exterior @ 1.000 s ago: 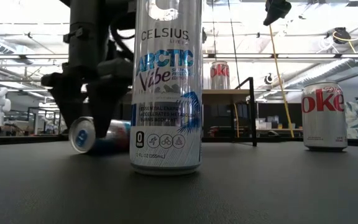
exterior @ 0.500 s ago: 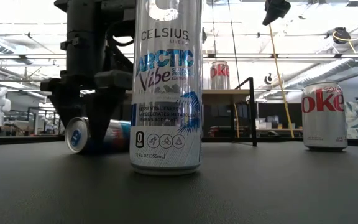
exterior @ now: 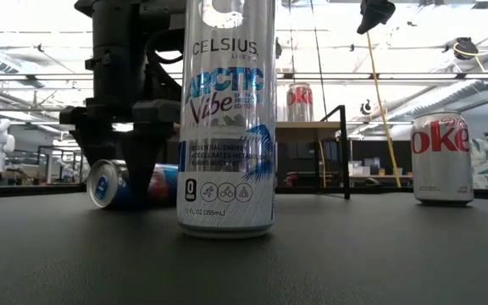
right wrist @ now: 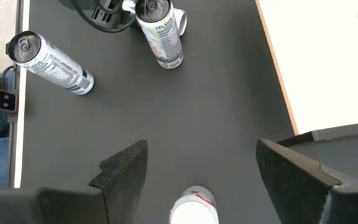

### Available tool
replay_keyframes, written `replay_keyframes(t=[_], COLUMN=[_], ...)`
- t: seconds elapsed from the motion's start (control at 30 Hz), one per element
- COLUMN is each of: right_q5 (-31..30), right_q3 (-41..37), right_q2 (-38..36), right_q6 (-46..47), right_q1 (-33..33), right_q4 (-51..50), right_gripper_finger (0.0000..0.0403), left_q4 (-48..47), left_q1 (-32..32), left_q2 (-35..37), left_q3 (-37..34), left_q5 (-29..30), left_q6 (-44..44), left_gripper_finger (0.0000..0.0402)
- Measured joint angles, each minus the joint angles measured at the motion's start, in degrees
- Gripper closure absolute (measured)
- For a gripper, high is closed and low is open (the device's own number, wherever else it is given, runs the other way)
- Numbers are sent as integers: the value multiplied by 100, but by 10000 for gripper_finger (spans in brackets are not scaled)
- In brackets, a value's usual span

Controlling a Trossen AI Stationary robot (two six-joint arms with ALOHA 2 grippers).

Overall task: Place canned beverage on shelf
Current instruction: Put the top left blue soda can on the shelf

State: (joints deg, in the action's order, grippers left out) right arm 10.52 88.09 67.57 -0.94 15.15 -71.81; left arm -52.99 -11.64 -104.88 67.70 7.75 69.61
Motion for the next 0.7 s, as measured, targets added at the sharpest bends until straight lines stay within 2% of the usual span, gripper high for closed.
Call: replay_keyframes(t=[0.2,0.53,0.7], right_q5=[0,0,0], right_q3=[0,0,0], right_q2=[0,0,0], right_q6=[-15,-36,-38], right_q1=[1,1,-2], right_q4=[0,0,21], right_gripper_finger=[122,122,122], left_q4=[0,-4,-37], left_q1=[4,4,-17], left_q2=[0,0,0], left_q3=[0,3,7], left_q5=[-132,-153,-151], left_q6=[14,-152,-363], left_gripper_finger=[103,185,192])
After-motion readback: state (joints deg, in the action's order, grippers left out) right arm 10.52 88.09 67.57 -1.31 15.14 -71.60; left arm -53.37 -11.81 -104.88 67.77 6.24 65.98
